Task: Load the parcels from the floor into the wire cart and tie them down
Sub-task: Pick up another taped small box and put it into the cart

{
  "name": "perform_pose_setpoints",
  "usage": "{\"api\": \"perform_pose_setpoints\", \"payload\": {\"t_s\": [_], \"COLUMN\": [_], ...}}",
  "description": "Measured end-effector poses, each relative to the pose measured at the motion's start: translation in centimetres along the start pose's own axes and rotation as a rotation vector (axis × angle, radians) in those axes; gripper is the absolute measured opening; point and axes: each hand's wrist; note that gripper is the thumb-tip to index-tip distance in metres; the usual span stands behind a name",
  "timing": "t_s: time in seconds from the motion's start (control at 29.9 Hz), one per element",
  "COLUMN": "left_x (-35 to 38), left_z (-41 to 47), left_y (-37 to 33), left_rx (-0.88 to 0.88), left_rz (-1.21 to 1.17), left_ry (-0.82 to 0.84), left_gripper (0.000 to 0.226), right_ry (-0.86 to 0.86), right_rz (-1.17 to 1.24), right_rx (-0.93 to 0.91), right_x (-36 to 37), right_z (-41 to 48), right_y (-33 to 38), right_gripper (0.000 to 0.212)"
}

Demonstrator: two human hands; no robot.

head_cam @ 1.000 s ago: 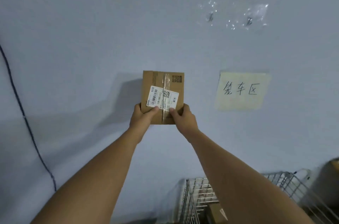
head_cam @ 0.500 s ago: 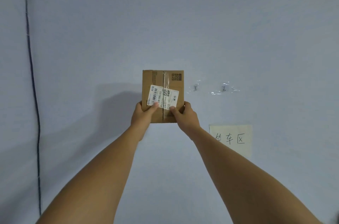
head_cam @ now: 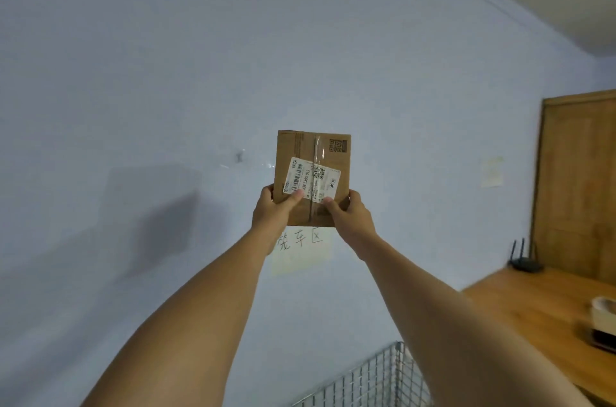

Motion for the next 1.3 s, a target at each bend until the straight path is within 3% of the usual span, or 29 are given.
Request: {"api": "perform_pose_setpoints", "payload": {"t_s": [0.37,0.5,0.67,0.87,1.0,1.3], "left_x": [32.5,44.4,56.4,66.1,71.3,83.1], "left_z": [-8.3,-12.1,-17.1,-20.9,-21.5,-17.1], "left_y": [-5.9,-8.6,-10.6,-11.6,-11.0,-7.5], "left_rx": [0.026,0.058,0.056,0.015,-0.003,-0.011], "left_rz": [-0.196,-0.257,-0.296,-0.331,-0.319,-0.293], "left_ry": [0.449,0.589,0.726,0.842,0.895,0.874], "left_gripper": [0.065,0.064,0.067,0.087,0.115,0.091], "right_ry": [-0.356,-0.492,-0.632,-0.721,-0.736,-0.713], "right_rz": [-0.266,-0.314,-0.391,-0.443,-0.45,-0.402], "right_rx": [0.094,0.112,0.183,0.241,0.267,0.249], "right_x": [-32.4,-44.1,-55.4,-63.8,-67.7,-73.1], "right_z": [-0.9,-2.2,-4.1,-5.2,-4.5,2.9], "right_y": [-9.4,-12.0,-16.0,-19.7,-22.6,-30.7], "right_gripper": [0.045,0.059,0.058,0.052,0.054,0.053]}}
Point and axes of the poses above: each hand's wrist, its own z-axis towards the middle knuckle, its own x-axis out of the palm, y = z × x, and after that the axes turned 1 degree about -z, right-handed
